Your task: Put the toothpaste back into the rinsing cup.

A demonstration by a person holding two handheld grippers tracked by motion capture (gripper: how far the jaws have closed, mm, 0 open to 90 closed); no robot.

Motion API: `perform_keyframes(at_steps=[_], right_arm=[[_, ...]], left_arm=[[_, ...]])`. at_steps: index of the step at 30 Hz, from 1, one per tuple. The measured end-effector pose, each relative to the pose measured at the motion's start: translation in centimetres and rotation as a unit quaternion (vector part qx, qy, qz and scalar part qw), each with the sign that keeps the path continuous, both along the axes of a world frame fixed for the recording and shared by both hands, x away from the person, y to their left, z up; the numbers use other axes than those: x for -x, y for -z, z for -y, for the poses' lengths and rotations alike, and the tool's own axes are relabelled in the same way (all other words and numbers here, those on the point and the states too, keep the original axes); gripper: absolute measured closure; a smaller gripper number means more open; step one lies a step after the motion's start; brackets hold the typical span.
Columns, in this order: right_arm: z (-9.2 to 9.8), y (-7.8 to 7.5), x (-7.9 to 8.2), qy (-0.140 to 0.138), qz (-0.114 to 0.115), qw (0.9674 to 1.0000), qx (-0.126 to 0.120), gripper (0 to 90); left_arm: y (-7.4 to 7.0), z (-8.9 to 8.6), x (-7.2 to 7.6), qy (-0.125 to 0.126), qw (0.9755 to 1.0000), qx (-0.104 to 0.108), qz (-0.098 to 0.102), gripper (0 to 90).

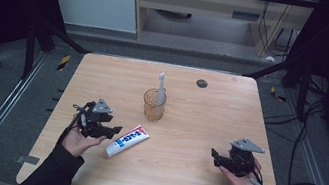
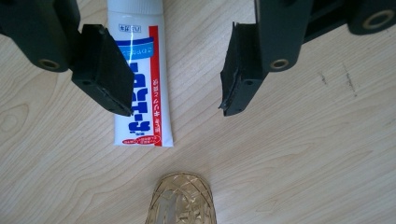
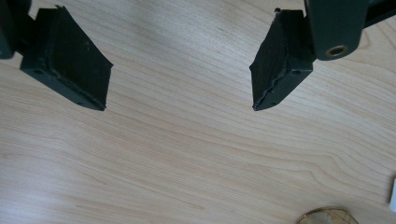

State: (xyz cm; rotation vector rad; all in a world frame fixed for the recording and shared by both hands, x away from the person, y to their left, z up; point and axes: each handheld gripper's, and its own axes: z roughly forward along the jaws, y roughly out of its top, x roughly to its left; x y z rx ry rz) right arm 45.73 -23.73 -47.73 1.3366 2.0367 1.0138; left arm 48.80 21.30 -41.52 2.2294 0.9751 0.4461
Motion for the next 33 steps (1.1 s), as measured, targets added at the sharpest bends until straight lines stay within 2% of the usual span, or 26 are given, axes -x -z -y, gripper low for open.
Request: perform_keyframes(at_steps=[5, 14, 19, 24, 33], right_arm=[[0.3, 0.0, 0.0, 0.003, 0.0, 1.0, -0.001, 20.1], [0.7, 0.0, -0.2, 0.007, -0.003, 1.0, 0.001, 19.8], [0.5, 0.1, -0.2, 0.007, -0.006, 0.9999, 0.009, 19.8], [0.3, 0.1, -0.3, 0.006, -0.005, 0.9999, 0.013, 19.6], [0.2, 0.1, -0.3, 0.003, -0.009, 0.9999, 0.012, 19.5]], left_arm=[[-0.2, 1.0, -0.4, 0.01, 0.9999, -0.007, -0.006, 41.0], [0.4, 2.6, -1.5, 0.021, 0.9989, -0.027, -0.032, 41.7], [0.8, 3.5, -1.9, 0.028, 0.9978, -0.045, -0.04, 41.8], [0.9, 4.0, -2.0, 0.031, 0.9971, -0.054, -0.043, 42.5], [1.5, 4.3, -2.2, 0.04, 0.9949, -0.066, -0.065, 43.4]])
